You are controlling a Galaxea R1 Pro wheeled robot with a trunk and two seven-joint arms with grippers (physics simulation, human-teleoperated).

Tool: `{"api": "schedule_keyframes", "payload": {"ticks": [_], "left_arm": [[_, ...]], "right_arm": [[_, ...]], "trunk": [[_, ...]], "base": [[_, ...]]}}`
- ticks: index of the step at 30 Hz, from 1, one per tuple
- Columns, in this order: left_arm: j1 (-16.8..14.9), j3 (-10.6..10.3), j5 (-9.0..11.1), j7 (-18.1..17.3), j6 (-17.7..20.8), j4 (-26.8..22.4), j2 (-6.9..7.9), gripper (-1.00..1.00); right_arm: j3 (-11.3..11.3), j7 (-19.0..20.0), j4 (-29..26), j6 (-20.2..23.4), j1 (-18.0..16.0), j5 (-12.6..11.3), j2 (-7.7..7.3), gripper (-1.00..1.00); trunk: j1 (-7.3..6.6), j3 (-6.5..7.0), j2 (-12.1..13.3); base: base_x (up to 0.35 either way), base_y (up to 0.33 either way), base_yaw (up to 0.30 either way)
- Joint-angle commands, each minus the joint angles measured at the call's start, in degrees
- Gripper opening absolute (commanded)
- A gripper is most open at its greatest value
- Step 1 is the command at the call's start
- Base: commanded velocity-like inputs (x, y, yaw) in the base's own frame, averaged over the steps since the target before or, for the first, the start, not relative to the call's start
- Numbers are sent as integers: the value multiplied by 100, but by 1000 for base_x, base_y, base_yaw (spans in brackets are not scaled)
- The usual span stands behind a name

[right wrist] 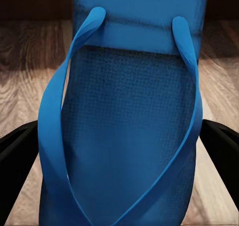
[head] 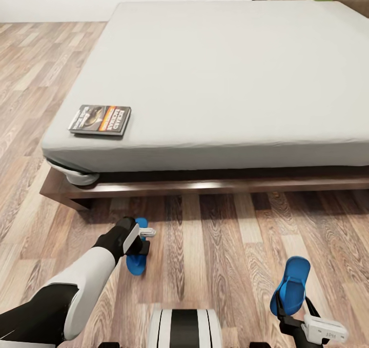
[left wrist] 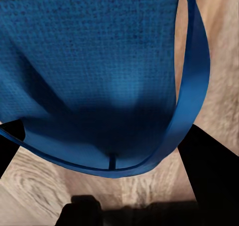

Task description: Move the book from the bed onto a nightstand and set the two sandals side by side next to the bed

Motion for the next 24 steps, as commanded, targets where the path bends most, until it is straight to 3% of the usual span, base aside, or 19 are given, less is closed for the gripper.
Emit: {"api": "schedule_keyframes", "payload": {"ticks": [1,9,13,24], "left_arm": [[-1,-6,24,40,23,-7,-4,-100],[1,-16,11,55,13,-54,-7,-100],[6,-21,15,79,4,-51,-21,-100],[7,-22,10,86,-6,-51,-16,-100]], "right_arm": [[7,-11,-2,-13,2,-21,-3,-100],[7,-6,8,-13,2,-21,-3,-100],[7,-5,9,-13,2,-21,-3,-100],[7,-2,17,-13,2,-21,-3,-100]], "trunk": [[2,-25,-3],[22,-203,-14],[22,-203,-14],[22,-203,-14]], "base": [[0,0,0],[0,0,0],[15,0,0],[290,0,0]]}}
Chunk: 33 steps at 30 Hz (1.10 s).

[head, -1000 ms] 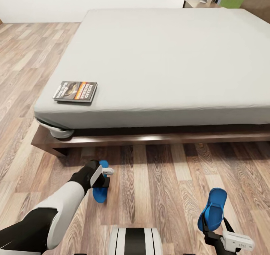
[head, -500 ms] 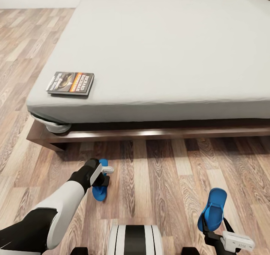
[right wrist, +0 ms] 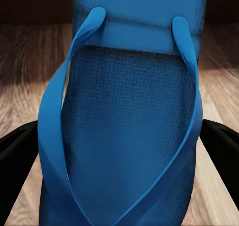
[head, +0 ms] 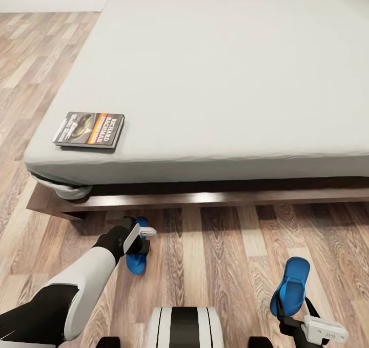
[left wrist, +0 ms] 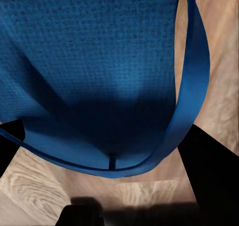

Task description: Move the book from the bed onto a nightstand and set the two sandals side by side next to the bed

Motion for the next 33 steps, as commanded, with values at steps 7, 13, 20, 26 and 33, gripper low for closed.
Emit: {"api": "schedule_keyframes", "payload": {"ticks": [7,13,20,26,33], "left_arm": [[0,-16,22,38,22,-6,-1,-100],[0,-21,33,21,32,-4,-1,-100],[-1,-23,71,4,51,57,8,-100],[-1,-27,75,4,51,63,20,-100],[0,-34,53,4,43,56,26,-100]], "right_arm": [[8,-11,-2,-13,2,-22,-3,-100],[8,-11,-3,-13,2,-22,-3,-100],[8,-11,-3,-13,2,-22,-3,-100],[8,-11,-11,-13,2,-22,-4,-100],[8,-11,-18,-19,2,-22,-8,-100]], "trunk": [[3,-3,-1],[3,-3,-1],[18,-136,-9],[34,-269,-17],[52,-424,-27]], "base": [[93,0,0],[3,0,0],[0,0,0],[0,0,0],[0,0,0]]}}
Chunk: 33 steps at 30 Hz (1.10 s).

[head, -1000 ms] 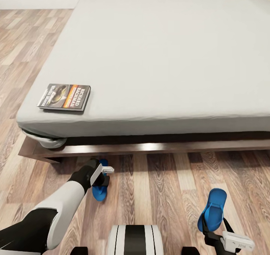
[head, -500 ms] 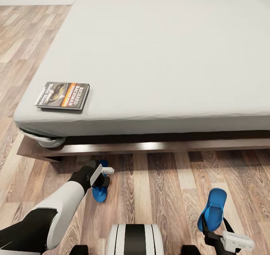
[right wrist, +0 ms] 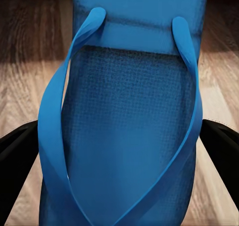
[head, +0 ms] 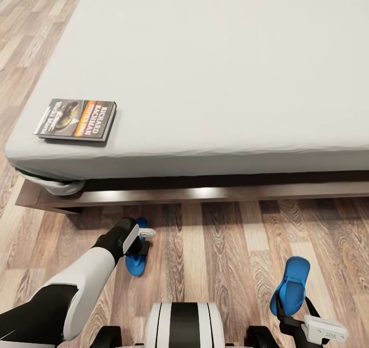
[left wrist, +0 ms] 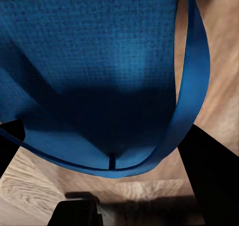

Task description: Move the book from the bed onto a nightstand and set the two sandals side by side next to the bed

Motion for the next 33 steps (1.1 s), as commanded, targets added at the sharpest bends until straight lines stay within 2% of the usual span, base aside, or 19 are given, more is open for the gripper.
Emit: {"api": "schedule_keyframes", "payload": {"ticks": [1,6,25,33], "left_arm": [[-1,-15,17,38,18,-7,3,-100],[-1,-17,4,46,5,-8,-2,-100],[-1,-38,-4,82,-104,-43,-2,-100],[-1,-39,-6,91,-104,-52,-3,-100]], "right_arm": [[7,-11,-4,-14,2,-21,-1,-100],[7,-18,-6,-16,2,-21,-6,-100],[7,-12,-14,-24,2,-21,-7,-100],[7,-11,28,-227,2,-21,-7,-100]], "trunk": [[2,-25,-3],[15,-136,-9],[15,-136,-9],[15,-136,-9]], "base": [[0,0,0],[0,0,0],[0,0,0],[0,0,0]]}}
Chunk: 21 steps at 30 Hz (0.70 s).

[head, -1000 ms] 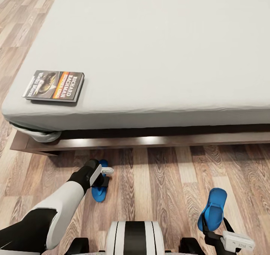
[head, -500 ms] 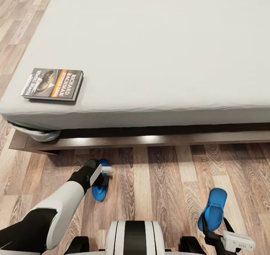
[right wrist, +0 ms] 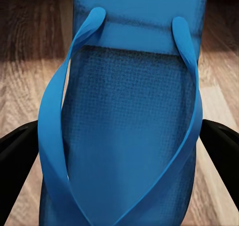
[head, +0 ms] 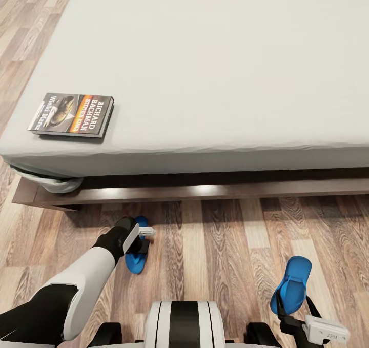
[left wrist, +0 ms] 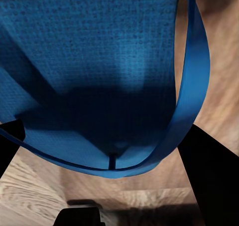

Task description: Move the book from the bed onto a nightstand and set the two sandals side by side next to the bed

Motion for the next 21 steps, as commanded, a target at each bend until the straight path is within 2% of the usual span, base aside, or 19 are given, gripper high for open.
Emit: {"api": "schedule_keyframes", "payload": {"ticks": [1,16,18,21], "left_arm": [[-1,-14,24,35,23,-7,0,-100],[-1,-14,25,41,23,-7,-1,-100],[-1,-14,25,40,23,-4,0,-100],[-1,-14,23,36,23,-5,0,-100]], "right_arm": [[7,-10,-2,-16,2,-22,-3,-100],[7,-9,-26,-20,2,-22,-3,-100],[-29,-8,-152,0,2,-22,-3,-100],[-202,-3,-625,215,2,-21,-3,-100]], "trunk": [[0,-2,-1],[0,-2,-1],[0,-2,-1],[0,-2,-1]], "base": [[0,0,0],[0,0,0],[0,0,0],[0,0,0]]}}
